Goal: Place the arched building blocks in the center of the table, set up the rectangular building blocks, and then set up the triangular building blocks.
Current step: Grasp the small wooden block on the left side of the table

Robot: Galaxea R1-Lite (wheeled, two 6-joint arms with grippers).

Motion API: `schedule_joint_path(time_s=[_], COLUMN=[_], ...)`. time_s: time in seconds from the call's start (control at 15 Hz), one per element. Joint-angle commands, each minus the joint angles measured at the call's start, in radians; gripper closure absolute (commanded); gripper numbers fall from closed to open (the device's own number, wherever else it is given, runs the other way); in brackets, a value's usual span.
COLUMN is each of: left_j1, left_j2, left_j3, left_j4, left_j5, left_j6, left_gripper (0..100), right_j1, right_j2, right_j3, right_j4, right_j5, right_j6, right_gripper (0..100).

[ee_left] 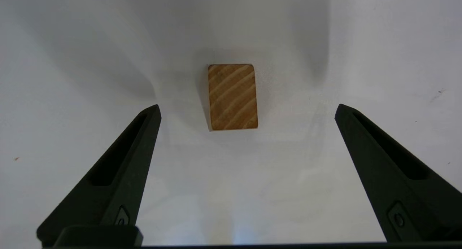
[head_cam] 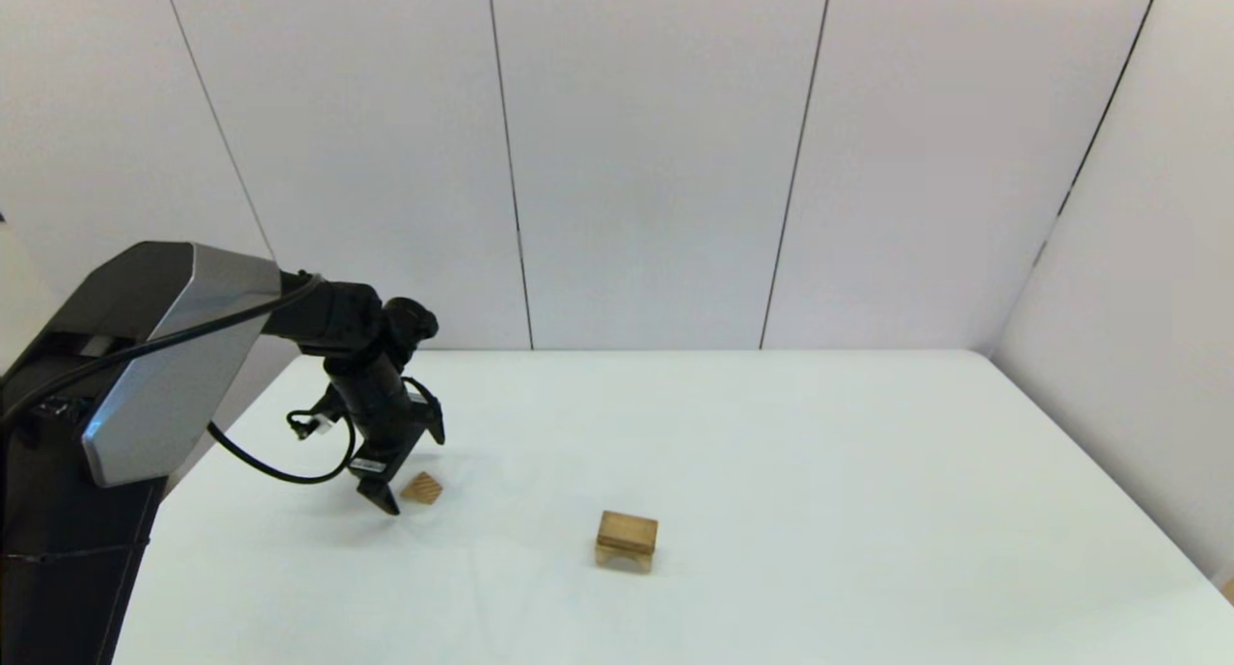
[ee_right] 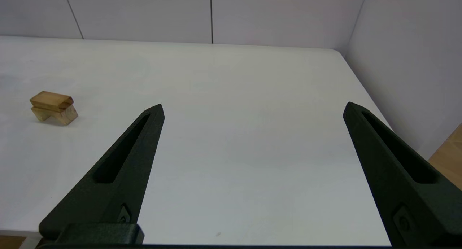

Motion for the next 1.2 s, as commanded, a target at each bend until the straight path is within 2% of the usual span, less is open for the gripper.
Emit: schedule_joint_path(time_s=[0.07, 0.87, 0.93, 1.2], left_j1=[0.000, -0.001, -0.001, -0.001], left_j2=[0.010, 0.016, 0.016, 0.030], left_j3=[-0.008, -0.026, -0.030, -0.037], left_j4=[0.005, 0.014, 0.022, 0.040], left_j5=[0.000, -0.003, -0.003, -0.016], left_j6=[-0.009, -0.013, -0.015, -0.013], left_gripper=[0, 0, 100, 100], right_j1=[0.000, 0.000, 0.000, 0.000], right_j2=[-0.002, -0.002, -0.002, -0.002], right_j3=[0.000, 0.000, 0.000, 0.000], right_j4=[0.001, -0.001, 0.001, 0.001], right_j5=[0.001, 0.001, 0.001, 0.001], right_j6=[-0.001, -0.001, -0.001, -0.001], right_gripper=[0, 0, 0, 0])
